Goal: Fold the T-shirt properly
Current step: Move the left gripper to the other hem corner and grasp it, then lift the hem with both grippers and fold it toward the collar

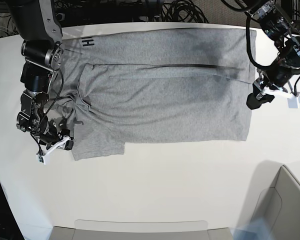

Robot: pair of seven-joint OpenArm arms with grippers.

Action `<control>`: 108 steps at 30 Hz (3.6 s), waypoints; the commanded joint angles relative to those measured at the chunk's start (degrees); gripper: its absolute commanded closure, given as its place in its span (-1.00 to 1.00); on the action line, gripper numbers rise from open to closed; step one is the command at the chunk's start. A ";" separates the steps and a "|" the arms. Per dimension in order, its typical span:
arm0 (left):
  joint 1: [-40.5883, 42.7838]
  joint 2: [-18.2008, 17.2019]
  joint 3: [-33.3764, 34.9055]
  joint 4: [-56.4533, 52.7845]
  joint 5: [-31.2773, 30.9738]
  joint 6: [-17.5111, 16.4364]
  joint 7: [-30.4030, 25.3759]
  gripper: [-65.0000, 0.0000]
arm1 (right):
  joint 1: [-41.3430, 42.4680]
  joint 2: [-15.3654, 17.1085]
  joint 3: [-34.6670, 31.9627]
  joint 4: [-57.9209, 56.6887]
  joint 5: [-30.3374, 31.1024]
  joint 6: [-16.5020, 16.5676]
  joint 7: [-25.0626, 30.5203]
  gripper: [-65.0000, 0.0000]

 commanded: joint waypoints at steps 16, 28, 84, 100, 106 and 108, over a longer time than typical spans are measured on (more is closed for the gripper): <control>-11.87 -9.43 8.91 -25.35 -1.16 -0.05 -7.74 0.27 | 1.09 -1.87 -0.12 0.19 0.99 3.59 -4.03 0.20; -23.21 -20.68 37.92 -46.89 1.12 0.04 -28.93 0.27 | 1.26 -1.70 -0.21 0.19 0.90 3.59 -4.03 0.20; -25.50 -15.50 30.53 -48.03 15.89 -4.36 -32.10 1.00 | 4.69 -0.91 -14.98 3.00 1.08 -3.62 4.32 1.00; -18.55 -15.67 30.36 -38.62 9.92 -4.18 -31.66 1.00 | -3.40 -1.17 -14.98 25.33 1.16 -3.44 -7.37 1.00; -15.65 -15.67 25.52 -36.78 6.66 -4.18 -31.57 1.00 | -4.63 -0.91 -14.81 28.58 1.16 -3.27 -7.72 1.00; -14.51 -15.76 24.56 -34.67 6.31 -4.18 -30.25 1.00 | -4.81 -0.91 -14.81 30.52 1.16 -3.27 -7.81 1.00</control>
